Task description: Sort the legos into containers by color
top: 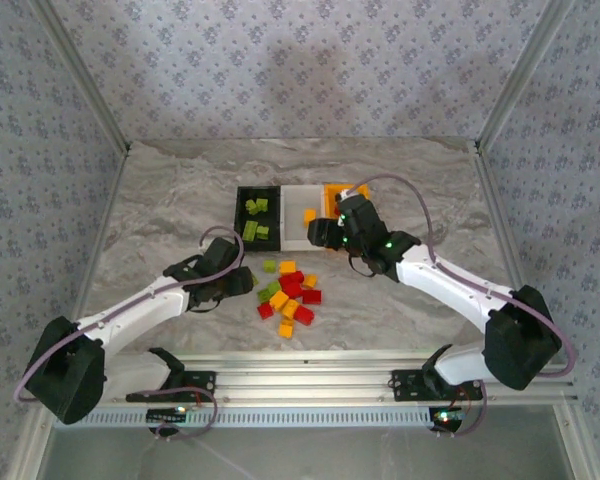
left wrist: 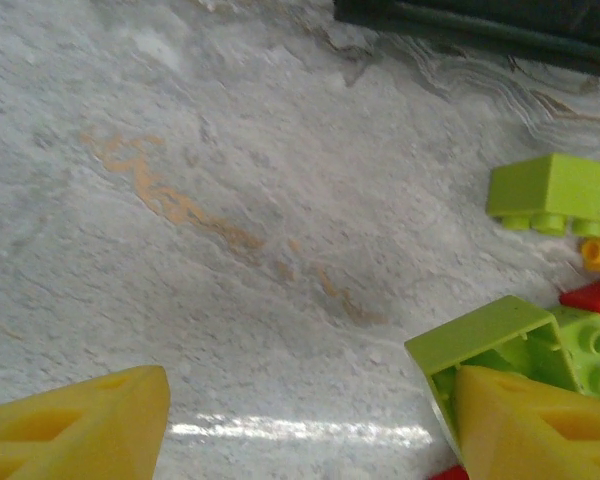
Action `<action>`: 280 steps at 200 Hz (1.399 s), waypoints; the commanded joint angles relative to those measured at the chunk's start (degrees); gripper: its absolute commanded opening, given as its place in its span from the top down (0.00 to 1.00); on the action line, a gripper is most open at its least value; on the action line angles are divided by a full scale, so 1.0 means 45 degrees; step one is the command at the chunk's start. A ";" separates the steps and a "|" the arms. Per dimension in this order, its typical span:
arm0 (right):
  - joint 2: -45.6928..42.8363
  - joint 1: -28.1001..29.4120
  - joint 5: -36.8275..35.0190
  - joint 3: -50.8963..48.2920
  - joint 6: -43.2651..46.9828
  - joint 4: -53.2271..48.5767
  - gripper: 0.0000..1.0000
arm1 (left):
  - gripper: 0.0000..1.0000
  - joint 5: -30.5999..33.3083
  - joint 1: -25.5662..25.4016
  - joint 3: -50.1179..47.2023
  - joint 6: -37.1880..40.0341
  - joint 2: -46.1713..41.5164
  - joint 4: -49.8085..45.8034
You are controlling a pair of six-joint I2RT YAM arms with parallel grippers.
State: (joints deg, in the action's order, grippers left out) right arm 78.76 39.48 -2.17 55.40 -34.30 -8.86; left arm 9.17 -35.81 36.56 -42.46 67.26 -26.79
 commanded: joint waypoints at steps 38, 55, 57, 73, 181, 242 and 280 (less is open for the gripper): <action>0.2685 0.1793 0.2416 0.1033 0.1171 -0.0248 0.32 | 0.25 -0.2113 -0.0298 0.0989 0.0275 -0.1592 -0.0572; 0.3273 0.2433 0.2449 0.1335 0.1235 -0.0107 0.32 | 0.26 -0.2342 -0.0321 0.1229 0.0411 -0.1686 -0.1045; 0.3316 0.2489 0.2469 0.1360 0.1222 -0.0063 0.32 | 0.26 -0.2363 -0.0322 0.1236 0.0411 -0.1676 -0.1119; 0.3444 0.2905 0.2460 0.1467 0.1202 0.0287 0.32 | 0.26 -0.2271 -0.0334 0.1272 0.0534 -0.1587 -0.1507; 0.3156 0.3843 0.1152 0.1705 0.1278 0.0067 0.33 | 0.26 -0.1100 -0.0144 0.0997 0.0799 -0.1317 -0.1784; 0.3068 0.3861 0.2219 0.1224 0.1205 0.0773 0.33 | 0.27 -0.1336 0.0084 0.0776 0.0714 -0.1373 -0.1287; 0.2608 0.3534 0.1476 0.0667 0.0716 0.0900 0.33 | 0.14 -0.1160 0.0103 0.0823 0.0991 -0.1254 -0.1274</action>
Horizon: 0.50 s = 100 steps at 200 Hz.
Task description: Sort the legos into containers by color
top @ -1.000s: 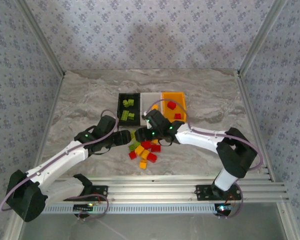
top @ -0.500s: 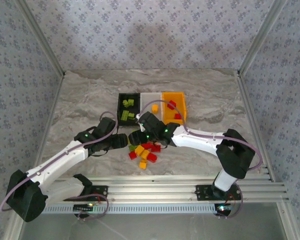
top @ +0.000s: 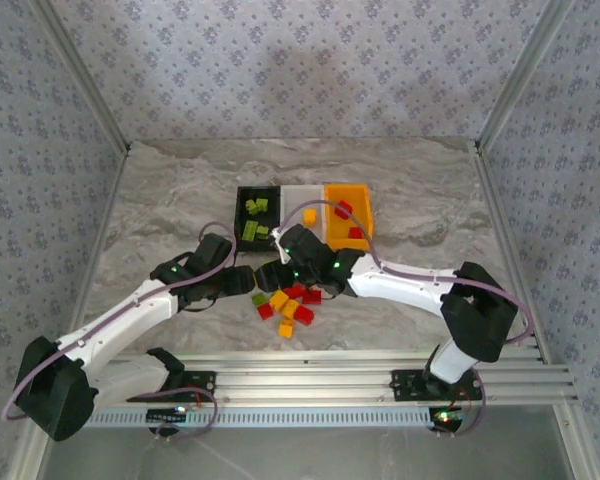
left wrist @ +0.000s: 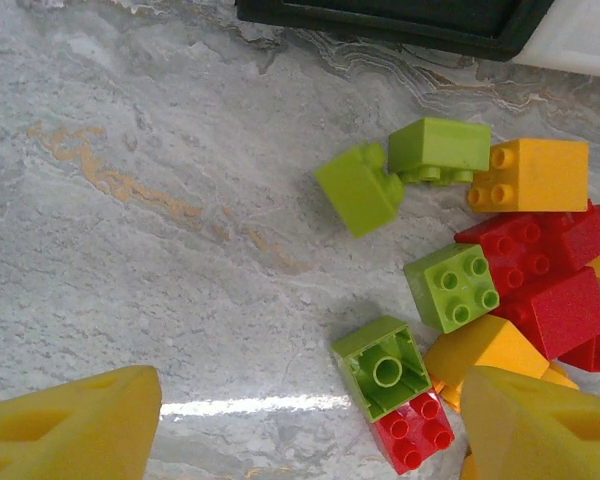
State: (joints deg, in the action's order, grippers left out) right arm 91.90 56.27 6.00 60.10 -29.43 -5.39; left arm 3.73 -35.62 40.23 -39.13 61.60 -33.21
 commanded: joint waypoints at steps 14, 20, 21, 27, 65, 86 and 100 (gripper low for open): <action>-0.0740 -0.0461 -0.0664 -0.0751 -0.0541 0.0162 0.32 | 0.10 -0.0139 0.0042 -0.0118 0.0287 0.0404 0.0685; -0.0930 -0.0592 -0.0756 -0.0905 -0.0631 0.0165 0.32 | 0.09 -0.0180 0.0044 -0.0145 0.0279 0.0642 0.1004; -0.0969 -0.0611 -0.0771 -0.0929 -0.0639 0.0173 0.32 | 0.09 -0.0172 0.0044 -0.0148 0.0269 0.0683 0.1057; -0.1156 -0.0727 -0.0819 -0.1101 -0.0699 0.0185 0.32 | 0.09 -0.0183 0.0044 -0.0179 0.0285 0.0922 0.1428; -0.2433 -0.1547 -0.1188 -0.1914 -0.0861 -0.0193 0.32 | 0.10 0.0157 0.0027 0.0062 0.0653 0.2831 0.3417; -0.3207 -0.1913 -0.1284 -0.2302 -0.0825 -0.0436 0.33 | 0.11 0.0488 0.0043 0.0179 0.0909 0.3820 0.4025; -0.3633 -0.2134 -0.1333 -0.2523 -0.0789 -0.0577 0.33 | 0.13 0.0554 0.0044 0.0207 0.1055 0.4282 0.4534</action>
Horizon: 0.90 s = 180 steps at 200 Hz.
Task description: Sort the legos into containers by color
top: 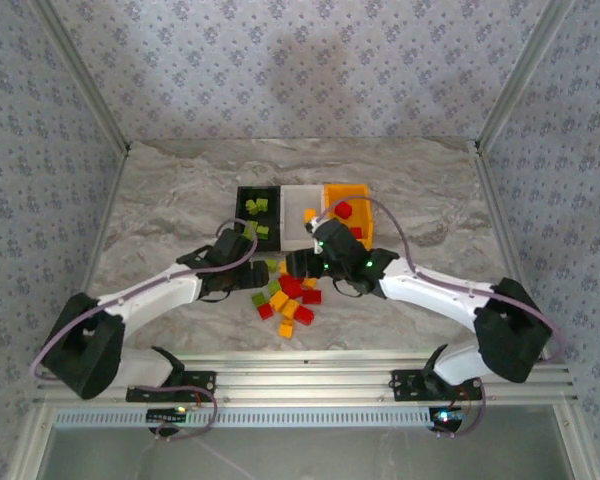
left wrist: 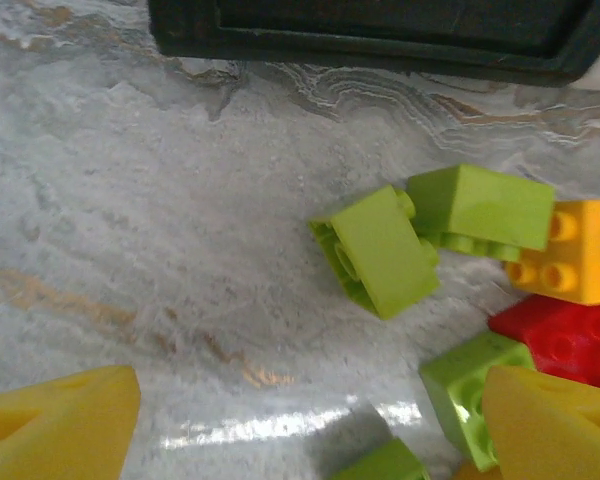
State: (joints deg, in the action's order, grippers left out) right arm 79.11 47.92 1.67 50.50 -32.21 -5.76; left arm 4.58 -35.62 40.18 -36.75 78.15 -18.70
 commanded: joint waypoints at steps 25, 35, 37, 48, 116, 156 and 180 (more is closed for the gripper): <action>-0.1311 -0.0693 -0.0304 -0.0689 -0.0223 -0.0532 0.32 | 0.20 0.0610 0.0043 0.0448 0.0629 0.1384 0.1786; -0.1440 -0.0784 -0.0271 -0.0732 -0.0222 -0.0565 0.32 | 0.22 0.0732 0.0029 0.0519 0.0633 0.1571 0.1910; -0.1460 -0.0800 -0.0263 -0.0733 -0.0196 -0.0573 0.32 | 0.23 0.0738 0.0040 0.0522 0.0644 0.1601 0.1944; -0.1561 -0.0855 -0.0259 -0.0724 -0.0159 -0.0623 0.32 | 0.26 0.0873 0.0044 0.0563 0.0654 0.1716 0.2095; -0.1747 -0.0981 -0.0137 -0.0812 -0.0126 -0.0633 0.32 | 0.35 0.1321 0.0180 0.1030 0.0669 0.2806 0.2437; -0.1817 -0.1001 -0.0147 -0.0905 -0.0167 -0.0630 0.32 | 0.47 0.1446 0.0195 0.0923 0.0706 0.3005 0.2514; -0.1838 -0.0986 -0.0173 -0.0910 -0.0183 -0.0584 0.32 | 0.58 0.1399 0.0197 0.0715 0.0694 0.2800 0.2571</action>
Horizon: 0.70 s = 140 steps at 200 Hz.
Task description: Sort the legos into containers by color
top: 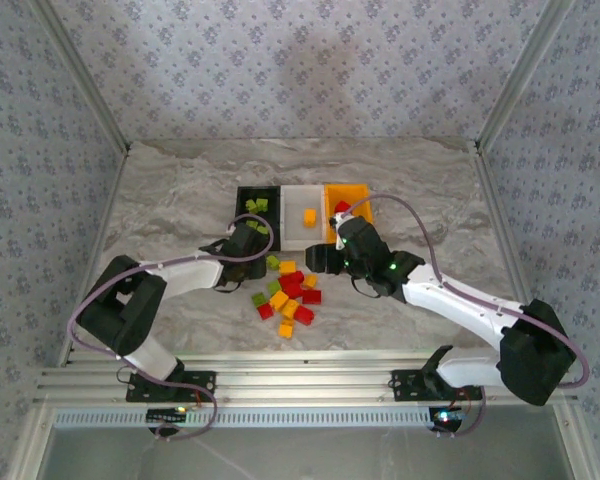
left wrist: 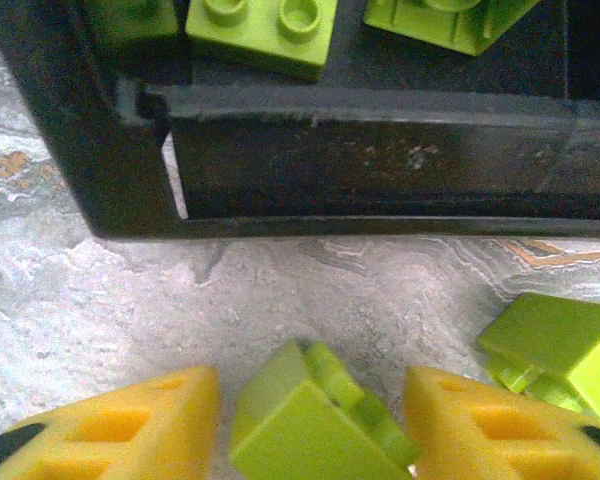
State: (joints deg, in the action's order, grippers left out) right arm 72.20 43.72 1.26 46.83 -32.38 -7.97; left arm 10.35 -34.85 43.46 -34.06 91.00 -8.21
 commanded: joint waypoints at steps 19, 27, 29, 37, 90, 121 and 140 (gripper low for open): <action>-0.0288 -0.0068 -0.0082 -0.0103 -0.0167 -0.0064 0.32 | 0.63 0.0133 0.0010 -0.0393 -0.0064 -0.0609 0.0141; -0.0297 -0.0068 -0.0116 -0.0110 -0.0186 -0.0077 0.32 | 0.66 0.0127 -0.0009 -0.0590 -0.0169 -0.0957 0.0041; -0.0292 -0.0068 -0.0121 -0.0117 -0.0172 -0.0073 0.32 | 0.67 0.0123 -0.0029 -0.0673 -0.0190 -0.1056 0.0006; -0.0302 -0.0057 -0.0122 -0.0146 -0.0180 -0.0070 0.32 | 0.68 0.0128 -0.0098 -0.0921 -0.0310 -0.1532 -0.0134; -0.0289 -0.0066 -0.0111 -0.0293 -0.0334 0.0102 0.32 | 0.67 0.0634 -0.0878 -0.0765 -0.1038 -0.5012 -0.2611; -0.0266 -0.0087 -0.0245 -0.0501 -0.0568 0.0153 0.32 | 0.65 0.0768 -0.0335 0.2109 0.0028 -0.3525 -0.3361; -0.0284 -0.0093 -0.0299 -0.0497 -0.0692 -0.0037 0.32 | 0.65 0.0598 0.0344 0.3632 0.0477 -0.1734 -0.3156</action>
State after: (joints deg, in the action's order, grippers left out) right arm 71.99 43.72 1.23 45.23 -33.87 -7.46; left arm 12.51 -36.42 52.14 -35.35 75.50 -21.12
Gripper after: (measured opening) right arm 0.678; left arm 0.351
